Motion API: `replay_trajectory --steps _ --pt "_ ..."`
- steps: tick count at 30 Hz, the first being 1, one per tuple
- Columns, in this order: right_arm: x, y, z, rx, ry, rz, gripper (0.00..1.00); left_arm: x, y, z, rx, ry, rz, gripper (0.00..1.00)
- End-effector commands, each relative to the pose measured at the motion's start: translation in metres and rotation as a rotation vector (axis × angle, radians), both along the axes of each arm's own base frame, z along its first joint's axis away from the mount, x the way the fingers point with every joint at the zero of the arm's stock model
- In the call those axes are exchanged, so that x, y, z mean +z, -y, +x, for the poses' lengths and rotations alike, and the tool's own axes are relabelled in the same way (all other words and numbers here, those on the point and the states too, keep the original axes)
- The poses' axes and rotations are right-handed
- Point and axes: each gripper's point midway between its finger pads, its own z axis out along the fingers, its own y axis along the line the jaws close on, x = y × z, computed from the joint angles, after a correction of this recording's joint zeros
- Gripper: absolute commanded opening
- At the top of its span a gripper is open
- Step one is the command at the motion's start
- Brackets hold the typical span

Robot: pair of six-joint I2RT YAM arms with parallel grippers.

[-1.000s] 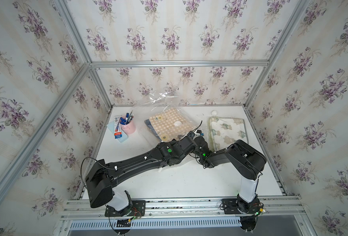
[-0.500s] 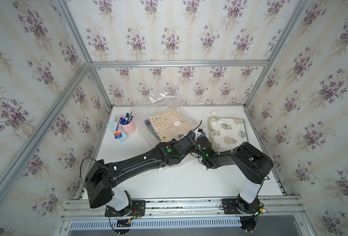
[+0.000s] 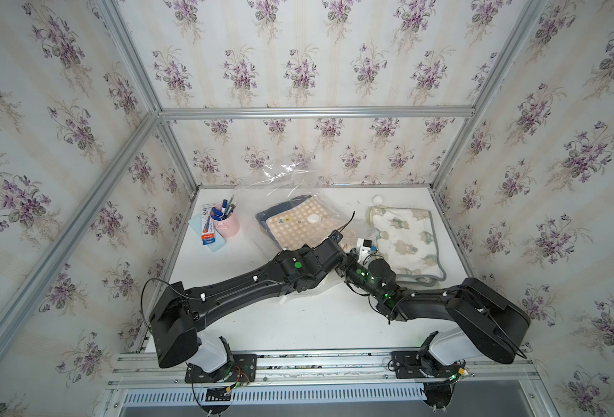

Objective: Take the blanket out of the vacuum bag
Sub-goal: Take out the blanket from the vacuum bag.

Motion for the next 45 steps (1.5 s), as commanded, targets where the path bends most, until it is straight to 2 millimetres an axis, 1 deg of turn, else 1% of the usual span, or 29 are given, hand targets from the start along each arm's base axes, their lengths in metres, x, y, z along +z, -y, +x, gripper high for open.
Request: replay_trajectory --steps 1,3,5,7,9,11,18,22,24,25,34,37,39,42,45 --pt "0.001 0.01 -0.014 -0.002 0.012 -0.002 0.0 0.003 0.002 0.002 0.008 0.01 -0.019 0.12" --pt "-0.003 0.016 -0.027 0.006 0.003 -0.009 0.0 0.003 0.002 0.003 0.009 0.009 -0.019 0.12" --pt "-0.002 0.024 -0.037 0.006 0.006 -0.004 0.0 0.003 0.002 0.002 0.009 0.009 -0.018 0.12" --pt "-0.001 0.033 -0.043 -0.001 0.011 -0.017 0.0 0.003 0.002 0.003 0.009 0.006 -0.022 0.12" --pt "0.007 0.041 -0.048 -0.015 0.03 -0.036 0.0 0.002 0.003 0.002 0.007 0.004 -0.023 0.12" --pt "0.02 0.05 -0.05 -0.034 0.062 -0.049 0.0 0.002 0.002 0.002 0.009 0.002 -0.021 0.12" --pt "0.091 0.079 -0.055 -0.123 0.2 -0.1 0.0 0.002 0.002 0.002 0.01 0.002 -0.023 0.12" --pt "0.135 0.084 -0.059 -0.131 0.286 -0.086 0.0 0.004 0.003 0.002 0.01 0.002 -0.028 0.12" --pt "0.155 0.087 -0.058 -0.147 0.321 -0.098 0.0 0.005 0.002 0.002 0.012 0.003 -0.028 0.12" --pt "0.168 0.087 -0.058 -0.151 0.347 -0.102 0.0 0.004 0.001 0.002 0.013 0.001 -0.025 0.12" --pt "0.258 0.103 -0.057 -0.229 0.501 -0.205 0.0 0.008 0.002 0.001 0.009 0.002 -0.04 0.12" --pt "0.283 0.107 -0.055 -0.256 0.544 -0.24 0.0 0.008 0.002 0.001 0.007 0.0 -0.044 0.12" --pt "0.292 0.11 -0.052 -0.275 0.564 -0.285 0.0 0.008 0.003 0.0 0.005 -0.004 -0.046 0.12" --pt "0.301 0.115 -0.043 -0.291 0.574 -0.328 0.0 0.009 0.002 0.0 0.007 -0.004 -0.052 0.12" --pt "0.305 0.118 -0.031 -0.254 0.573 -0.336 0.0 0.009 0.002 -0.001 0.004 -0.006 -0.056 0.12"
